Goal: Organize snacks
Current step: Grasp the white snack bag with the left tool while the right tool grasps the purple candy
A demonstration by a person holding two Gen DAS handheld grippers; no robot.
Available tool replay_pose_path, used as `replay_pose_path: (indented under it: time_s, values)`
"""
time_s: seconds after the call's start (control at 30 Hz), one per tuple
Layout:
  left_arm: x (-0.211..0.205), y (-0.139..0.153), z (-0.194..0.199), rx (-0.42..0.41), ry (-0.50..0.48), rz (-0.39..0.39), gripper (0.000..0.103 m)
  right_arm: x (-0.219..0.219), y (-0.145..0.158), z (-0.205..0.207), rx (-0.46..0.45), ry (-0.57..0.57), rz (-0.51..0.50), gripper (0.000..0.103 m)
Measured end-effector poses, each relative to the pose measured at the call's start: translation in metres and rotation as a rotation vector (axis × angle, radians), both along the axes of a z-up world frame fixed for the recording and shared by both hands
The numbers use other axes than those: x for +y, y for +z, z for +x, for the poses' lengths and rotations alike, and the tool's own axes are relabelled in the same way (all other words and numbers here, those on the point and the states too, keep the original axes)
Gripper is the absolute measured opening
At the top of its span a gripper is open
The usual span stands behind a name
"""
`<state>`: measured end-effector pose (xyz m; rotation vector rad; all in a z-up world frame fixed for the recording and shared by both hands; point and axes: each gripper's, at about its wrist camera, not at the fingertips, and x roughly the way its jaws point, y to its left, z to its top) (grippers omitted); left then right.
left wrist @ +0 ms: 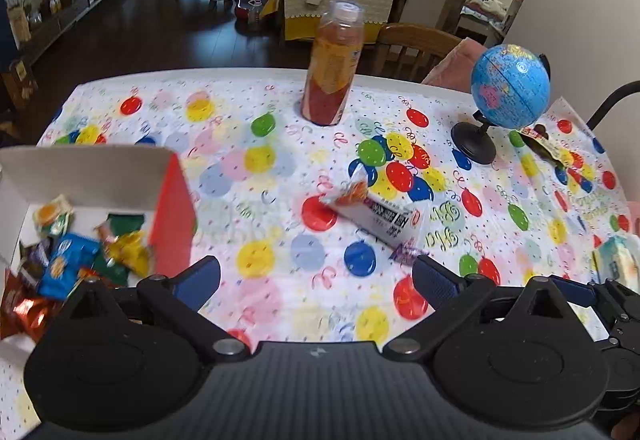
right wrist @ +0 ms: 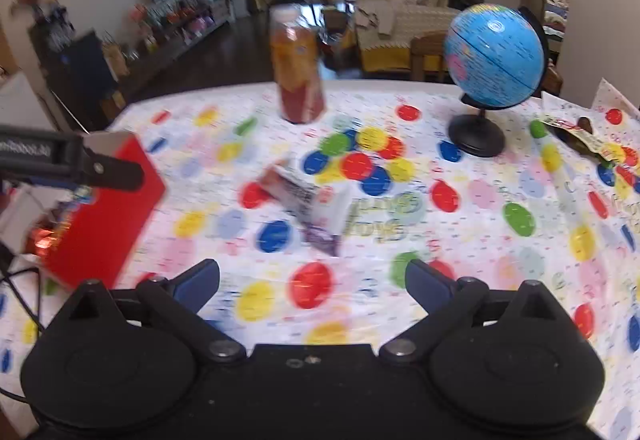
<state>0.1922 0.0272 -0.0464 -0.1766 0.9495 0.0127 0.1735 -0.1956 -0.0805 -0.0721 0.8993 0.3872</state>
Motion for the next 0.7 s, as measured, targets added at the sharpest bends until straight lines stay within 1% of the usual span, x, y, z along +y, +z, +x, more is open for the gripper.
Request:
replay_pose_path:
  time_s: [0.07, 0.13, 0.2, 0.23, 0.3, 0.37, 0.43, 0.53, 0.6, 0.67, 0.7]
  values:
    - [-0.010, -0.004, 0.012, 0.012, -0.002, 0.020, 0.103, -0.004, -0.007, 0.012, 0.012, 0.027, -0.007, 0.096]
    - [-0.017, -0.009, 0.025, 0.030, 0.006, 0.035, 0.103, -0.005, -0.015, 0.022, 0.014, 0.050, -0.035, 0.096]
    - [-0.023, -0.014, 0.038, 0.047, 0.015, 0.049, 0.103, -0.006, -0.022, 0.031, 0.027, 0.082, -0.041, 0.095]
    - [-0.025, -0.017, 0.044, 0.056, 0.019, 0.053, 0.103, -0.006, -0.026, 0.036, 0.034, 0.096, -0.042, 0.093]
    - [-0.029, -0.024, 0.057, 0.092, 0.020, 0.043, 0.103, -0.004, -0.033, 0.044, 0.044, 0.117, -0.055, 0.092]
    - [-0.031, -0.032, 0.068, 0.123, 0.030, 0.037, 0.103, -0.002, -0.040, 0.051, 0.055, 0.138, -0.051, 0.087]
    - [-0.034, -0.040, 0.079, 0.149, 0.041, 0.036, 0.103, 0.002, -0.048, 0.058, 0.069, 0.166, -0.045, 0.085]
    - [-0.037, -0.053, 0.095, 0.191, 0.055, 0.036, 0.102, 0.006, -0.059, 0.071, 0.101, 0.178, -0.043, 0.074]
    - [-0.038, -0.061, 0.105, 0.214, 0.059, 0.018, 0.102, 0.008, -0.066, 0.079, 0.118, 0.177, -0.040, 0.072]
    - [-0.038, -0.066, 0.115, 0.234, 0.069, -0.006, 0.102, 0.010, -0.071, 0.085, 0.134, 0.190, -0.027, 0.065]
    - [-0.039, -0.069, 0.121, 0.243, 0.068, -0.020, 0.102, 0.012, -0.073, 0.088, 0.138, 0.196, -0.021, 0.063]
